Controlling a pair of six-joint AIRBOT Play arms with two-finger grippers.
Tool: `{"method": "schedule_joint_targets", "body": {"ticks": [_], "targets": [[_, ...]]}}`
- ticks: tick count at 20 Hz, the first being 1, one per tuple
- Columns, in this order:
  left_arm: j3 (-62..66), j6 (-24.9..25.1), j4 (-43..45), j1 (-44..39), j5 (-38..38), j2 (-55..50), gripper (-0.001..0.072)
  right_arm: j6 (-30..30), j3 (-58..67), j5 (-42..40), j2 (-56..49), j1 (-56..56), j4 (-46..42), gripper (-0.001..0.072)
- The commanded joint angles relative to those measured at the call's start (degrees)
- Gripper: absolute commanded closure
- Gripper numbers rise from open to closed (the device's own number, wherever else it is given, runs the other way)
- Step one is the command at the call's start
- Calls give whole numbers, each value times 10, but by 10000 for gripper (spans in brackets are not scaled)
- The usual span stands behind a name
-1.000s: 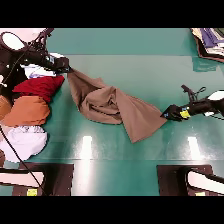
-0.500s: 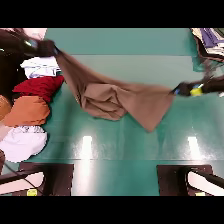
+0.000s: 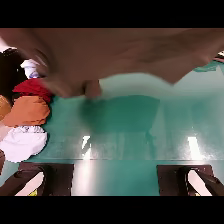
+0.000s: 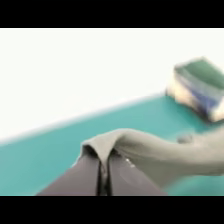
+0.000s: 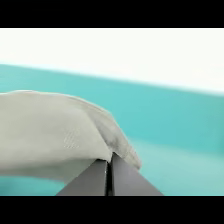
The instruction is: Fold the shirts.
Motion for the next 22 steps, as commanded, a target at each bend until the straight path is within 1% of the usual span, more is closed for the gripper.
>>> {"method": "schedule_joint_targets", "body": {"ticks": [1, 2, 4, 6, 8, 9, 10, 11, 12, 14, 15, 17, 20, 22], "targets": [[26, -6, -14, 1, 60, 60, 686, 1, 90, 30, 31, -70, -1, 700], [31, -5, -25, 1, 76, 64, 686, 1, 113, 44, 25, -92, -1, 700], [40, -4, -30, 1, 99, 65, 687, 31, 163, 83, 2, -126, -1, 700], [39, -1, 0, 1, 88, 50, 686, 63, 204, 130, -39, -138, 0, 700], [23, -7, 39, 1, 57, 13, 686, 94, 211, 179, -88, -138, -1, 700], [-2, -9, 50, 1, 43, -9, 686, 107, 189, 199, -110, -135, -1, 700], [-31, -23, 53, 1, 24, -37, 685, 112, 158, 214, -130, -126, -2, 700], [-57, -26, 52, 1, -1, -68, 685, 112, 121, 225, -153, -111, -3, 700], [-82, -27, 47, 1, -39, -108, 684, 112, 84, 231, -177, -95, -6, 700], [-119, -27, 47, 1, -109, -186, 682, 112, 9, 234, -228, -50, -47, 700], [-137, -26, 47, 1, -130, -228, 682, 112, -28, 229, -254, -21, -72, 699], [-170, -25, 47, 0, -128, -303, 682, 111, -84, 187, -304, 31, -110, 700], [-197, -15, 46, 0, -73, -402, 682, 110, -119, 69, -377, 84, -120, 699], [-197, -10, 46, 0, -8, -447, 682, 110, -119, 5, -417, 103, -116, 699]]}}
